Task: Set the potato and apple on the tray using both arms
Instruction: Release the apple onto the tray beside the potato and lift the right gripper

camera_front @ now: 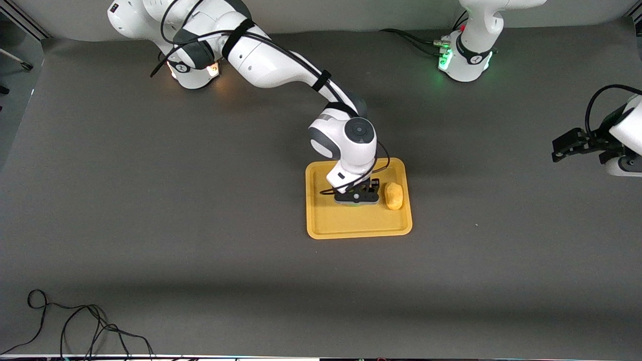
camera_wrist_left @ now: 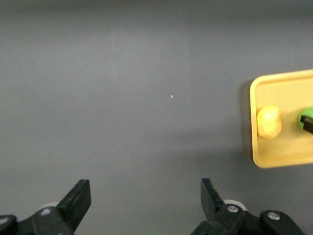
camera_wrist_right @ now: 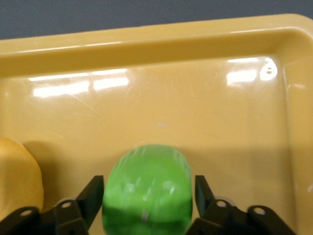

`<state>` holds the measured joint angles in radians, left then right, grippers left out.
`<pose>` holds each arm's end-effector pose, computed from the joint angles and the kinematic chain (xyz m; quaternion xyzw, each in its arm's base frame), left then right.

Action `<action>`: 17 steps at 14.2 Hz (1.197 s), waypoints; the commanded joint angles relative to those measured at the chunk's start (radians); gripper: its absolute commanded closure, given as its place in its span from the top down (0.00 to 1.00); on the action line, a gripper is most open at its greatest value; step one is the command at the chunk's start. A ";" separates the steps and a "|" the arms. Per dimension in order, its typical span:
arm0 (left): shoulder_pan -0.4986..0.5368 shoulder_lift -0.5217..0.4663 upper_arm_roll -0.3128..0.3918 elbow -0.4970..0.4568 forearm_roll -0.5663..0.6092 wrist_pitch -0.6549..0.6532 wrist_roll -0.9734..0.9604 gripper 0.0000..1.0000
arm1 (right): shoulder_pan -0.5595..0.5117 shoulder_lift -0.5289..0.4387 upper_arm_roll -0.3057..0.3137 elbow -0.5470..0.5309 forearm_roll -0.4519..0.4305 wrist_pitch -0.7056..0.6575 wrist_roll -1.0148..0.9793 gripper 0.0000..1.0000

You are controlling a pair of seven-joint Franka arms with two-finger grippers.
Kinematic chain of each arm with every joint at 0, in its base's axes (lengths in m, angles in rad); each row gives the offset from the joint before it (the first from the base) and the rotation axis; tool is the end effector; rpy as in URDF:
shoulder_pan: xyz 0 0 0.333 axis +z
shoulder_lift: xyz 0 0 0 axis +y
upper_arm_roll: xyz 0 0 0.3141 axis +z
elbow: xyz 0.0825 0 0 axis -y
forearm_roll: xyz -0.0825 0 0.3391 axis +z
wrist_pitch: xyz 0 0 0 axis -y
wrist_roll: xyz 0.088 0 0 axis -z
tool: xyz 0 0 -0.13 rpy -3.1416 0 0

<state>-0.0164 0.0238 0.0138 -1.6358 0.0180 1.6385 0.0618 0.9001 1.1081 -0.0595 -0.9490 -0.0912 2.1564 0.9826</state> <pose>0.5203 0.0008 0.5653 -0.9994 0.0329 0.0108 0.0088 0.4959 0.5720 0.1944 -0.9962 0.0298 -0.0822 0.0000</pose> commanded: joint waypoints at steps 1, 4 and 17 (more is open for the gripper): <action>0.009 0.002 0.017 -0.001 0.013 -0.028 0.009 1.00 | -0.001 -0.051 -0.005 0.036 -0.028 -0.082 0.016 1.00; 0.006 0.027 0.018 -0.002 0.013 -0.025 0.006 1.00 | -0.006 -0.219 -0.011 0.038 -0.028 -0.281 0.005 1.00; 0.010 0.039 0.020 -0.012 0.013 0.004 0.012 1.00 | -0.450 -1.017 -0.013 -0.569 0.040 -0.563 -0.500 1.00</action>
<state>-0.0092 0.0686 0.0345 -1.6422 0.0200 1.6324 0.0624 0.5589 0.2751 -0.0980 -1.2790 -0.0907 1.5341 0.5817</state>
